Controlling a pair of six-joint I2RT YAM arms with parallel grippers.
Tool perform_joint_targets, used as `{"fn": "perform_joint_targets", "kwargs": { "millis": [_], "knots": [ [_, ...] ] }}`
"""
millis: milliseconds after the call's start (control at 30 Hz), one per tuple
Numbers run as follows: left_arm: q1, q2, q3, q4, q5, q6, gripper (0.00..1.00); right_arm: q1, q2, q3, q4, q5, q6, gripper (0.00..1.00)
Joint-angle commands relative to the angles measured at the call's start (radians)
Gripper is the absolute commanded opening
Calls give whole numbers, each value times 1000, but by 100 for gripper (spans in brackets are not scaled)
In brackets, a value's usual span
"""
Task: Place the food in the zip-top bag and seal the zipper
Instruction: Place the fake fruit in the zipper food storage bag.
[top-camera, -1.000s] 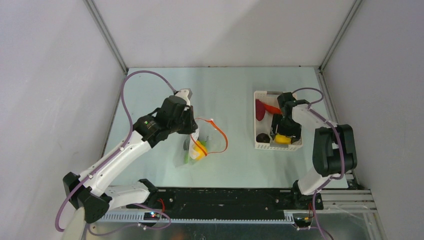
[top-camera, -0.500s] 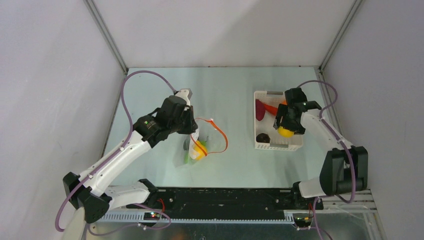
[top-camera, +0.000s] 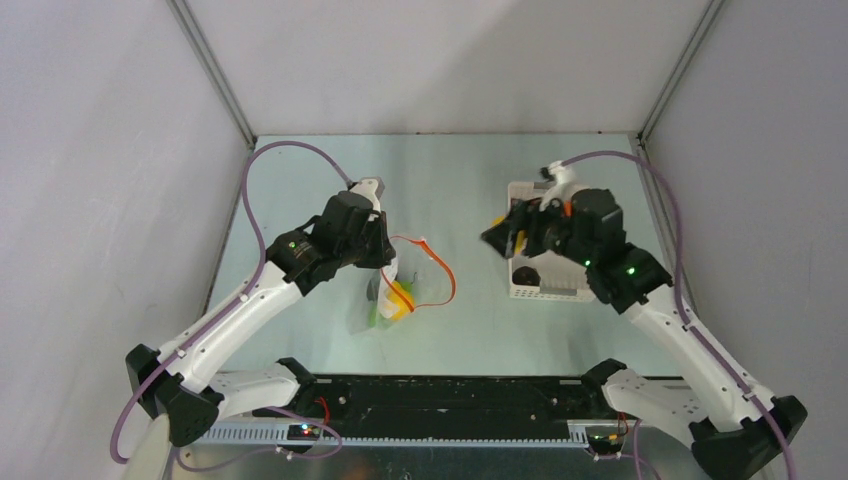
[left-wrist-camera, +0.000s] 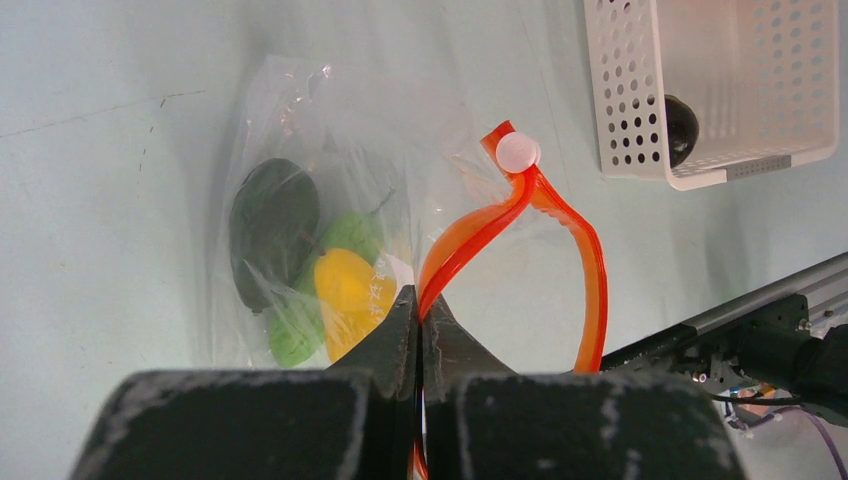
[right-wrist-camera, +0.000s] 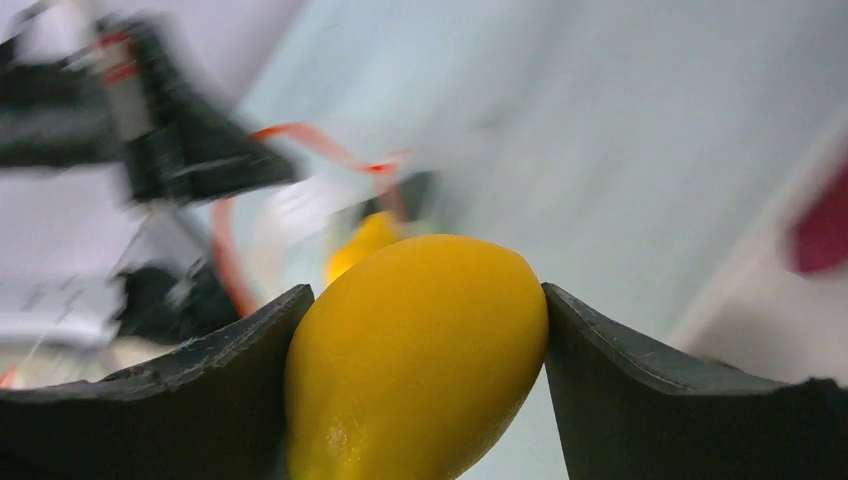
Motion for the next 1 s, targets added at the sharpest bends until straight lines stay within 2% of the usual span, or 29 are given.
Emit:
{"fn": "perform_joint_targets", "kwargs": {
  "millis": [0, 100, 233, 367, 500, 633, 700, 867, 967],
  "knots": [
    [3, -15, 9, 19, 20, 23, 0, 189, 45, -51, 320, -169, 46, 26],
    [3, -20, 6, 23, 17, 23, 0, 285, 136, -52, 413, -171, 104, 30],
    [2, -30, 6, 25, 24, 29, 0, 335, 280, -37, 513, -200, 176, 30],
    [3, -40, 4, 30, 36, 33, 0, 346, 369, -14, 513, -130, 234, 30],
    [3, -53, 0, 44, 52, 43, 0, 359, 449, 10, 458, 12, 306, 35],
    [4, -64, 1, 46, 71, 51, 0, 375, 530, 51, 406, 81, 377, 39],
    [3, -70, -2, 53, 74, 53, 0, 387, 566, 81, 364, 116, 416, 44],
    [4, -80, -6, 60, 75, 55, 0, 442, 614, 184, 156, 368, 459, 62],
    [4, -83, -8, 62, 74, 57, 0, 475, 611, 239, 70, 511, 454, 83]
  ]
}}
